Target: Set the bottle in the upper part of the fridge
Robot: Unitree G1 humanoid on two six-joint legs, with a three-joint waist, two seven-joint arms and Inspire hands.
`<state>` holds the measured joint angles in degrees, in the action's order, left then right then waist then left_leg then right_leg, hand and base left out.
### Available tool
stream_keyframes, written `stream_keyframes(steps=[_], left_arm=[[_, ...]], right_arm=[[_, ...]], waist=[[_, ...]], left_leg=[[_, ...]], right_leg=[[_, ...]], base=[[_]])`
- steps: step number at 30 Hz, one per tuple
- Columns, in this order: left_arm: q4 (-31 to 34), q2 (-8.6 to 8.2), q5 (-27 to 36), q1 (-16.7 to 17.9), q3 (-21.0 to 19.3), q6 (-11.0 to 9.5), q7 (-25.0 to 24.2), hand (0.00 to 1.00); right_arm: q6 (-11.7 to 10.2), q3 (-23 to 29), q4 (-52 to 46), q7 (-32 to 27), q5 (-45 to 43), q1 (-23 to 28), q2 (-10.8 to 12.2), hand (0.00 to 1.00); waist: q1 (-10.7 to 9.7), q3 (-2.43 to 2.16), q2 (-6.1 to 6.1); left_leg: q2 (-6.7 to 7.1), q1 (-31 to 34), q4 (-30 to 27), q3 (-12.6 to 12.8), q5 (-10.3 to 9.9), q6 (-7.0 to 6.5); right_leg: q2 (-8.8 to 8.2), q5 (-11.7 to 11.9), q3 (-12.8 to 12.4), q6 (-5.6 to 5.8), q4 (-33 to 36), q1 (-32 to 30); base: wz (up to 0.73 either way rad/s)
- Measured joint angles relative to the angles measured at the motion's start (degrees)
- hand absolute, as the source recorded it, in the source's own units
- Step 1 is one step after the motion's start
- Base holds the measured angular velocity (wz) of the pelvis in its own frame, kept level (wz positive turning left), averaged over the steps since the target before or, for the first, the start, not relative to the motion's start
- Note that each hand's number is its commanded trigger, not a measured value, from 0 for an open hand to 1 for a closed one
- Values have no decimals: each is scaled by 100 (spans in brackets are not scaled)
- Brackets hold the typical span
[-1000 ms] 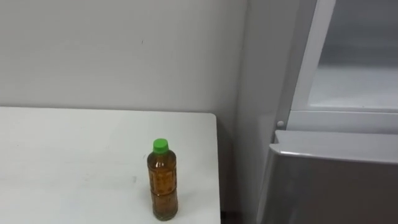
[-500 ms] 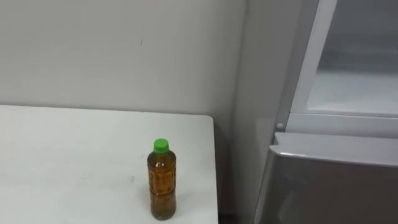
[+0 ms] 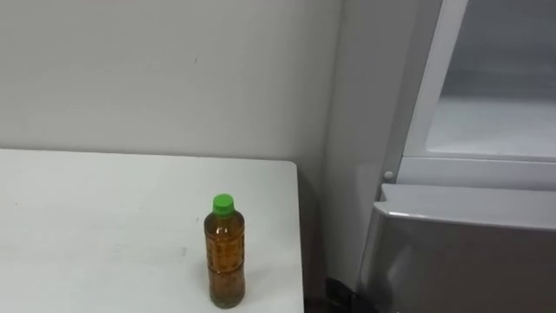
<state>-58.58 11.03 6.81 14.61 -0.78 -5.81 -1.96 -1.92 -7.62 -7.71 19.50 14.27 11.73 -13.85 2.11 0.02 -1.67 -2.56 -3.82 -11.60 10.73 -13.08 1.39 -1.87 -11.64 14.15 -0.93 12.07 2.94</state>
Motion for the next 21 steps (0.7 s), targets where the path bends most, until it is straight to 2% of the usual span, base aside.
stream_keyframes(steps=[11,16,18,19,21], left_arm=[[4,1,-11,-23,46,51,20,0],[-8,18,-4,-60,109,49,14,0],[-19,42,-4,-53,115,51,19,0],[-75,54,-5,-63,116,52,29,0],[-105,71,-6,-61,119,55,56,0]], right_arm=[[-2,-3,-250,-169,374,-346,24,0],[-4,-65,-255,-289,374,-639,35,0],[-4,-160,-255,-345,371,-696,37,0],[-4,-217,-254,-390,371,-713,36,0],[-3,-267,-255,-396,372,-731,39,0]], waist=[[37,5,-1],[171,-6,-28],[206,8,-36],[244,35,-41],[283,43,-59]], left_leg=[[3,7,21,7,12,-21],[2,-23,33,4,24,-40],[2,-50,34,3,25,-40],[2,-76,36,3,25,-40],[1,-81,42,0,23,-42]], right_leg=[[13,28,1,1,22,-9],[19,30,9,-2,50,18],[19,30,7,-2,50,43],[19,30,14,-2,48,72],[20,30,16,-2,45,83]], base=[[0],[1],[0],[0],[2]])
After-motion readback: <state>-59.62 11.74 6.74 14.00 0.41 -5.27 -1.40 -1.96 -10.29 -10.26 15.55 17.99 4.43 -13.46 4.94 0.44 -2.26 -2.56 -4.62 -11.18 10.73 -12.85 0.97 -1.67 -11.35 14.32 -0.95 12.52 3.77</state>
